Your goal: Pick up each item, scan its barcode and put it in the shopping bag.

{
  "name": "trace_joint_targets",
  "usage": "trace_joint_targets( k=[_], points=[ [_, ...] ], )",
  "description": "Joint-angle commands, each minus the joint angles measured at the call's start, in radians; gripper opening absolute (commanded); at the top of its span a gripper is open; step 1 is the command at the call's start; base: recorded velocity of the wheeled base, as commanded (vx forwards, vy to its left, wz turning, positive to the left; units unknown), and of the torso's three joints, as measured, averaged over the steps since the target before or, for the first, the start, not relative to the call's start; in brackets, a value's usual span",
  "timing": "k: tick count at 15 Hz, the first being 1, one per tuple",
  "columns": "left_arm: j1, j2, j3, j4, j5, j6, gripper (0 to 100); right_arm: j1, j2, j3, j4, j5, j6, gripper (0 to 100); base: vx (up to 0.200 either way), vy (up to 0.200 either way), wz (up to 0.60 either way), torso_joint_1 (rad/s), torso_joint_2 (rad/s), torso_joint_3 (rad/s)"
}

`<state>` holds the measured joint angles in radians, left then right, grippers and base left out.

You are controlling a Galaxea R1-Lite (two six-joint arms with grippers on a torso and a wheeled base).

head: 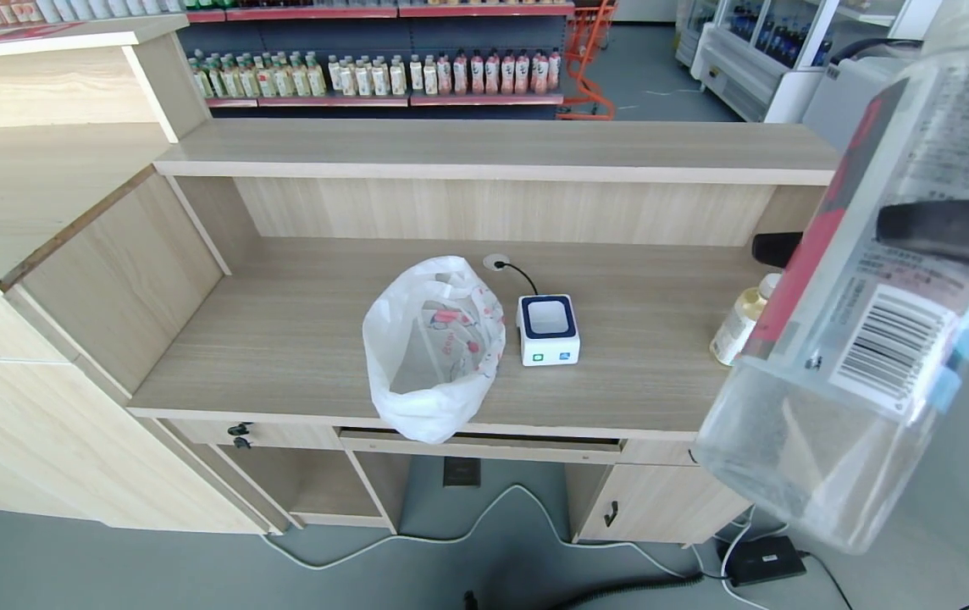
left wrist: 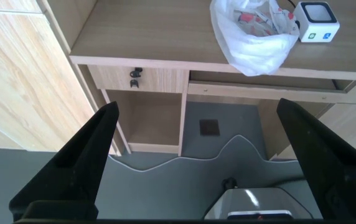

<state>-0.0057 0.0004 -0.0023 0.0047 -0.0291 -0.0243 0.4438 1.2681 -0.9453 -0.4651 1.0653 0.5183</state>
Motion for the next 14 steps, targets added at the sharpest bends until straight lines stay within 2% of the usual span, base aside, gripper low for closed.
trace_joint_targets(
  k=[1, 7, 10, 12, 14],
  points=[
    [0.000, 0.000, -0.001, 0.001, 0.000, 0.000, 100, 0.021, -0.016, 0.008, 0.002, 0.004, 0.002, 0, 0.000, 0.000, 0.00, 0.000, 0.00, 0.000],
    [0.000, 0.000, -0.001, 0.000, 0.000, 0.000, 100, 0.023, -0.033, 0.011, 0.003, 0.031, 0.028, 0, 0.000, 0.000, 0.00, 0.000, 0.00, 0.000],
    [0.000, 0.000, -0.001, 0.000, 0.000, 0.000, 100, 0.024, -0.050, 0.014, 0.000, 0.077, 0.052, 0, 0.000, 0.000, 0.00, 0.000, 0.00, 0.000],
    [0.000, 0.000, 0.001, 0.000, 0.000, 0.000, 100, 0.026, -0.062, 0.013, -0.007, 0.134, 0.040, 0, 0.000, 0.000, 0.00, 0.000, 0.00, 0.000],
    [0.000, 0.000, -0.001, 0.000, 0.000, 0.000, 100, 0.030, -0.056, 0.019, -0.006, 0.176, -0.027, 0, 0.000, 0.000, 0.00, 0.000, 0.00, 0.000]
  ],
)
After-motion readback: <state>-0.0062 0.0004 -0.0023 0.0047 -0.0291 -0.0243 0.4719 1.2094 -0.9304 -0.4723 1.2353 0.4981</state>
